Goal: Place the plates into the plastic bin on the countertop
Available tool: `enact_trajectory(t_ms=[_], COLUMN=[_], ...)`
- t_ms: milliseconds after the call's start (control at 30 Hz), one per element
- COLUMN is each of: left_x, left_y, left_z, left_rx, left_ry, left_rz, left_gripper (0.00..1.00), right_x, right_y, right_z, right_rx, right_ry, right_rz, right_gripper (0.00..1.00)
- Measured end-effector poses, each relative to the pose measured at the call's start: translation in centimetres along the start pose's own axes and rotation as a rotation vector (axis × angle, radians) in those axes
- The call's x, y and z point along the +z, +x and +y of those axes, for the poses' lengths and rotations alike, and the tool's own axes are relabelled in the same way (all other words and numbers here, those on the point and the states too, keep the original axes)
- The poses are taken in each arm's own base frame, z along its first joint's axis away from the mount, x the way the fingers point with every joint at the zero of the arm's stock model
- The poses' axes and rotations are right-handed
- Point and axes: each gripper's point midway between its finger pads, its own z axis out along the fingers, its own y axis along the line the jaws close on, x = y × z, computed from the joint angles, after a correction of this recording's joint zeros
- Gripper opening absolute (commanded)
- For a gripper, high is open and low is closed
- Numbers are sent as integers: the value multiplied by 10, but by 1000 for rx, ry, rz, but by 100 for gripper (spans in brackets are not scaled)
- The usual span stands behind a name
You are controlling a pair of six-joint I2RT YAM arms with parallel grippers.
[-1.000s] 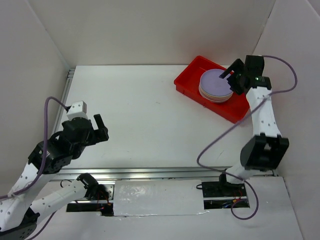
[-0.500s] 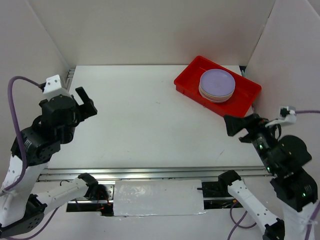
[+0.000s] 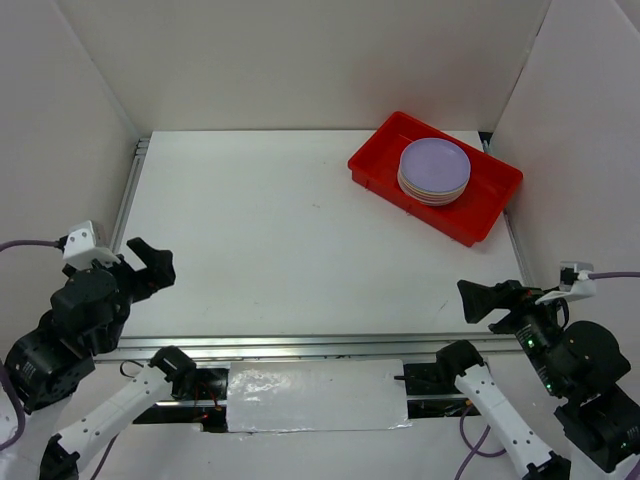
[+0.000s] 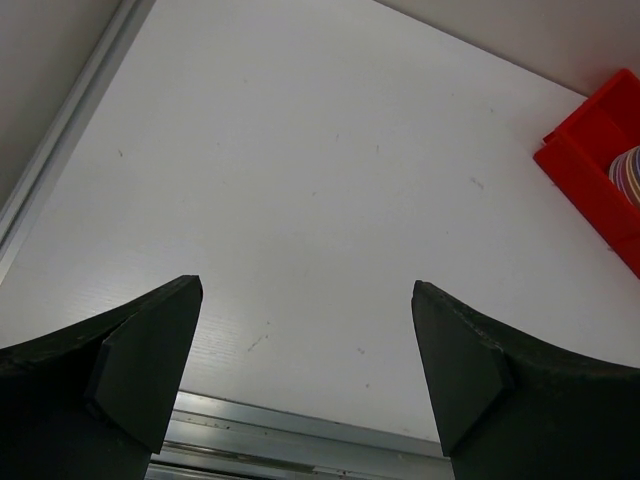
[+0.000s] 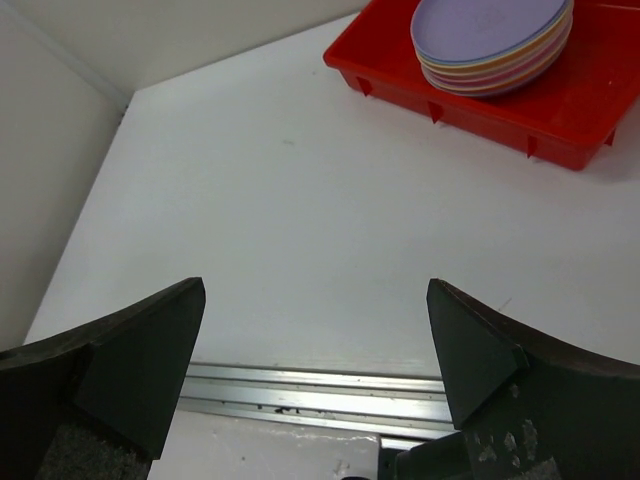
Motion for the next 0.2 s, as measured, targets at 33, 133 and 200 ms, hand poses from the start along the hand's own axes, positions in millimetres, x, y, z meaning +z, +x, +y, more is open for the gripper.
enact_trajectory(t_ms=[33, 133, 200], left_x=[0, 1, 1], left_y=[3, 9, 12], left_z=[1, 3, 4], left_rx=[-6, -10, -9], left_ry=[-2, -2, -1], left_rz=[3, 11, 15], left_gripper=[99, 99, 99], right_x=[2, 3, 3], right_y=[3, 9, 9], right_z=[-1, -4, -5], right_rx=[-4, -10, -10], right_ry=[4, 13, 19], right_rz=[12, 34, 33], right_gripper=[100, 100, 100])
